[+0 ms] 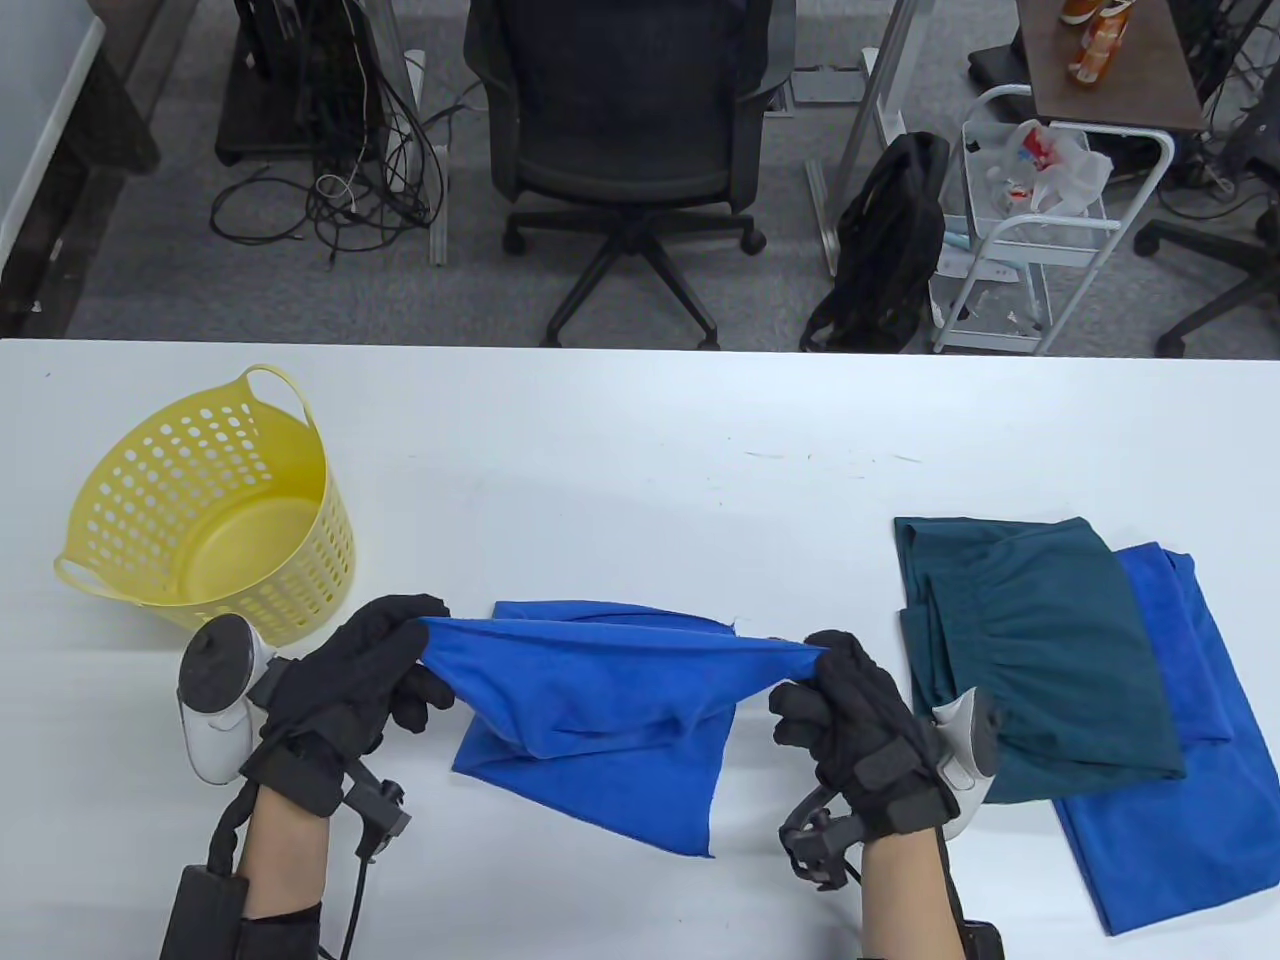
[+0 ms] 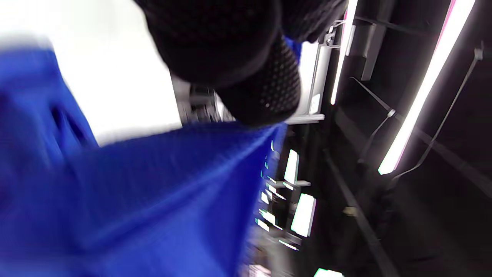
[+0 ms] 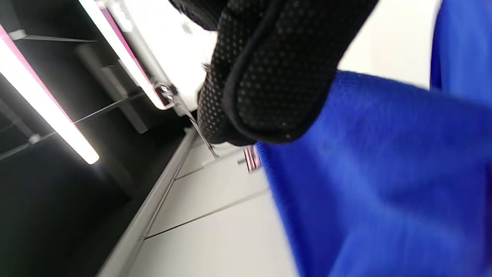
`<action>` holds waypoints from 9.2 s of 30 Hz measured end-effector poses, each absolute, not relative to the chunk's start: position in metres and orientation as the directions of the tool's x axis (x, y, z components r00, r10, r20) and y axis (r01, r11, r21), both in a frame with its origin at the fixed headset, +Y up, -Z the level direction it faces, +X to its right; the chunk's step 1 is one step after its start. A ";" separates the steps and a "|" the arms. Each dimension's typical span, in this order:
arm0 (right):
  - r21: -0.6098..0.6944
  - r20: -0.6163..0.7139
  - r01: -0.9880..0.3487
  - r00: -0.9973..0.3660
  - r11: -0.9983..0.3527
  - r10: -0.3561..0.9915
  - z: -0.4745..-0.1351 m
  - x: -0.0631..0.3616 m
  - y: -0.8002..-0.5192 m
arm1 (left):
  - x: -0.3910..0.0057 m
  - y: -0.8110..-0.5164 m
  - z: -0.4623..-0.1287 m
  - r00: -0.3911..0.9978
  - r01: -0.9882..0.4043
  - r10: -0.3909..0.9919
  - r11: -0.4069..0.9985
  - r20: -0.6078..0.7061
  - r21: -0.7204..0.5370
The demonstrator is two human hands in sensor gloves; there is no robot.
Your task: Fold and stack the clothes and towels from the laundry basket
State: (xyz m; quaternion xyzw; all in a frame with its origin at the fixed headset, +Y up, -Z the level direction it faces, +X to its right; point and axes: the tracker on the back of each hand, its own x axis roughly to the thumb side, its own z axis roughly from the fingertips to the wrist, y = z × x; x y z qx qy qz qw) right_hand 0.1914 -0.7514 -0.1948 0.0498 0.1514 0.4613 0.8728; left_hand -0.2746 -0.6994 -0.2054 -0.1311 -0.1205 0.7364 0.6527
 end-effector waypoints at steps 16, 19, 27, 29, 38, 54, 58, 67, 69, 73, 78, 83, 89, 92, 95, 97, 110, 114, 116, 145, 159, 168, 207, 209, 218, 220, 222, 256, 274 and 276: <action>-0.518 0.731 -0.836 -0.544 -0.183 0.413 -0.228 0.175 -0.454 | -0.263 -0.457 -0.255 0.720 -0.690 0.403 0.325 0.565 0.647; -0.391 0.781 -0.894 -0.449 -0.221 0.435 -0.198 0.183 -0.492 | -0.269 -0.483 -0.225 0.679 -0.733 0.389 0.331 0.622 0.594; 0.055 0.238 -0.811 -0.556 -0.583 0.796 -0.179 0.217 -0.660 | -0.255 -0.666 -0.204 0.575 -0.740 0.753 0.646 0.321 -0.190; 0.238 0.085 -0.839 -0.483 -0.489 0.871 -0.173 0.220 -0.695 | -0.255 -0.709 -0.201 0.446 -0.757 0.868 0.496 0.218 -0.426; 0.516 -0.354 -0.824 -0.455 -0.235 0.817 -0.197 0.220 -0.728 | -0.248 -0.734 -0.220 0.541 -0.641 0.830 0.300 -0.138 -0.706; -0.377 0.805 -0.892 -0.449 -0.251 0.387 -0.217 0.190 -0.508 | -0.258 -0.472 -0.236 0.445 -0.895 0.403 0.208 0.800 0.394; -0.263 0.705 -0.861 -0.480 -0.435 0.523 -0.205 0.194 -0.597 | -0.263 -0.567 -0.221 0.611 -0.772 0.455 0.525 0.648 0.358; 0.426 0.218 -0.532 -0.725 -0.732 0.654 -0.179 0.192 -0.741 | -0.247 -0.755 -0.183 0.823 -0.370 0.495 0.840 0.279 -0.397; 0.504 0.194 -0.513 -0.717 -0.695 0.669 -0.173 0.192 -0.745 | -0.246 -0.758 -0.176 0.809 -0.324 0.515 0.794 0.284 -0.515; 0.727 0.100 -0.469 -0.651 -0.502 0.753 -0.165 0.193 -0.743 | -0.245 -0.746 -0.165 0.766 -0.292 0.585 0.686 0.267 -0.666; 0.713 0.132 -0.459 -0.655 -0.530 0.744 -0.172 0.184 -0.735 | -0.240 -0.736 -0.172 0.791 -0.268 0.567 0.658 0.230 -0.704; 0.340 0.415 -0.229 -0.834 -0.912 0.364 -0.222 0.138 -0.743 | -0.200 -0.750 -0.232 0.877 -0.289 0.435 0.819 0.207 -0.495; 0.520 0.459 -0.026 -0.834 -0.854 0.305 -0.224 0.112 -0.749 | -0.187 -0.762 -0.243 0.919 -0.101 0.250 0.897 0.306 -0.430; 0.524 0.429 -0.080 -0.835 -0.848 0.344 -0.218 0.113 -0.734 | -0.192 -0.749 -0.237 0.869 -0.113 0.351 0.827 0.349 -0.550; 0.364 0.456 -0.093 -0.850 -0.927 0.264 -0.239 0.104 -0.739 | -0.179 -0.745 -0.253 0.882 -0.187 0.360 0.859 0.304 -0.477; 0.347 0.417 -0.066 -0.883 -0.936 0.217 -0.254 0.097 -0.752 | -0.157 -0.746 -0.266 0.861 -0.204 0.372 0.877 0.346 -0.435; 0.370 0.411 -0.030 -0.891 -0.928 0.192 -0.252 0.107 -0.776 | -0.174 -0.764 -0.318 0.986 -0.131 0.157 0.934 0.052 -0.334; 0.373 0.431 0.023 -0.889 -0.928 0.152 -0.252 0.103 -0.774 | -0.150 -0.754 -0.309 0.827 -0.230 0.350 0.925 0.441 -0.302; 0.386 0.431 0.030 -0.889 -0.922 0.152 -0.251 0.103 -0.772 | -0.126 -0.757 -0.316 0.803 -0.160 0.365 0.893 0.471 -0.420; 0.038 -0.303 -0.896 -0.433 -0.443 0.849 -0.334 0.150 -0.623 | -0.197 -0.616 -0.372 0.688 -0.685 0.699 0.714 -0.194 0.145; 0.570 0.000 -0.781 -0.309 -0.254 0.951 -0.275 0.117 -0.654 | -0.207 -0.593 -0.303 0.409 -0.911 0.895 0.412 0.181 0.021; 0.739 -0.224 -0.542 0.361 0.400 0.905 -0.239 -0.022 -0.753 | -0.178 -0.600 -0.277 0.004 -0.958 0.990 0.045 0.144 -0.283; 0.776 -0.017 -0.620 0.155 0.111 0.988 -0.252 0.027 -0.712 | -0.181 -0.616 -0.259 -0.118 -0.927 0.902 0.049 0.415 -0.371; 0.699 0.181 -0.697 -0.046 -0.161 0.982 -0.256 0.039 -0.699 | -0.188 -0.617 -0.257 -0.050 -0.958 0.906 0.076 0.421 -0.278; 0.547 0.166 -0.757 -0.320 -0.357 0.933 -0.267 0.128 -0.658 | -0.237 -0.601 -0.244 0.395 -0.875 0.873 0.452 0.286 -0.171; 0.444 0.093 -0.779 -0.451 -0.443 0.887 -0.271 0.154 -0.646 | -0.252 -0.590 -0.248 0.588 -0.792 0.796 0.603 0.144 -0.097; 0.349 -0.089 -0.852 -0.444 -0.390 0.892 -0.283 0.178 -0.645 | -0.259 -0.589 -0.260 0.743 -0.664 0.669 0.733 -0.022 -0.146; -0.052 0.220 -0.771 -0.629 -0.635 0.746 -0.189 0.220 -0.736 | -0.257 -0.721 -0.192 0.752 -0.646 0.634 0.763 0.182 0.007; 0.062 0.272 -0.916 -0.366 -0.396 0.890 -0.194 0.228 -0.754 | -0.273 -0.749 -0.199 0.538 -0.787 0.817 0.575 0.209 -0.221; 0.038 0.264 -0.922 -0.364 -0.386 0.893 -0.194 0.233 -0.754 | -0.277 -0.746 -0.197 0.608 -0.758 0.772 0.634 0.186 -0.154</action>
